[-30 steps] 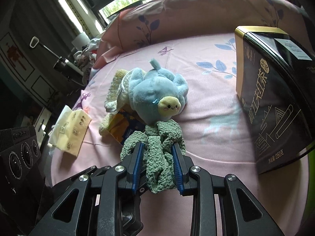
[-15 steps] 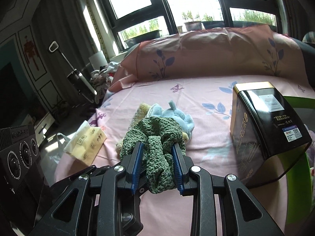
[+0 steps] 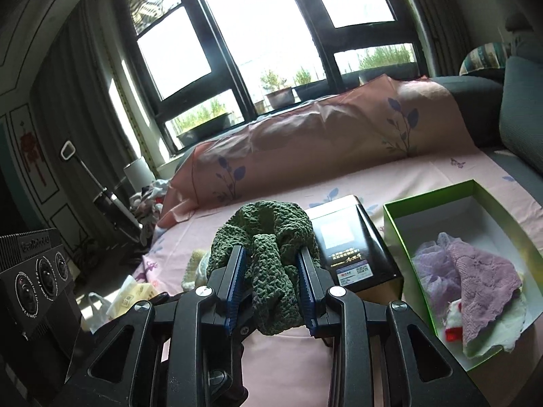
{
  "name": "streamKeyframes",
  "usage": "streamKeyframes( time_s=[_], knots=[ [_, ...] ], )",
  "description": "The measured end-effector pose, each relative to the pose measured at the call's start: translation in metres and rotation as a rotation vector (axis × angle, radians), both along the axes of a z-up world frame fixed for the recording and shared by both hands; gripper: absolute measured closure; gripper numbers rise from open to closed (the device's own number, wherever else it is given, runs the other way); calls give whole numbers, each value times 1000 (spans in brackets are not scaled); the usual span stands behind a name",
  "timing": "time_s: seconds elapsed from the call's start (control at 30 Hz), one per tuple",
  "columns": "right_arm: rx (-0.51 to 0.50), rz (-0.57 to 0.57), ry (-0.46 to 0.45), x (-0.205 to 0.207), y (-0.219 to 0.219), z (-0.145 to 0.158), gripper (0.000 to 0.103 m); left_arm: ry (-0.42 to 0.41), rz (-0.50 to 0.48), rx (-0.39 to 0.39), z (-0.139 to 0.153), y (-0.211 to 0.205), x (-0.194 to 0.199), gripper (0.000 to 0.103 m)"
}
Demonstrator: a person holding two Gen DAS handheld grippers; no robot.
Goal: Organize soft objects
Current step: 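Carry the green towel with the right gripper over the green-rimmed box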
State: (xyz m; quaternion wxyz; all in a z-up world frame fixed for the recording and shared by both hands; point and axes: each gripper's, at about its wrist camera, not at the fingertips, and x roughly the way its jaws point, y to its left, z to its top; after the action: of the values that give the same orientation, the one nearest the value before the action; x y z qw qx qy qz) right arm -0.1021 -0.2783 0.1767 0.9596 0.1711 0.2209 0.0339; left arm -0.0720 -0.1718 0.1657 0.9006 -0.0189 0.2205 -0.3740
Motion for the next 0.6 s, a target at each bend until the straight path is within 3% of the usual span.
streamKeyframes(
  time_s=[0.3, 0.6],
  knots=[
    [78, -162, -63, -27, -63, 2, 71, -59, -143, 47, 11, -72, -8, 81],
    [185, -315, -37, -45, -121, -17, 71, -23, -279, 109, -2, -140, -8, 81]
  ],
)
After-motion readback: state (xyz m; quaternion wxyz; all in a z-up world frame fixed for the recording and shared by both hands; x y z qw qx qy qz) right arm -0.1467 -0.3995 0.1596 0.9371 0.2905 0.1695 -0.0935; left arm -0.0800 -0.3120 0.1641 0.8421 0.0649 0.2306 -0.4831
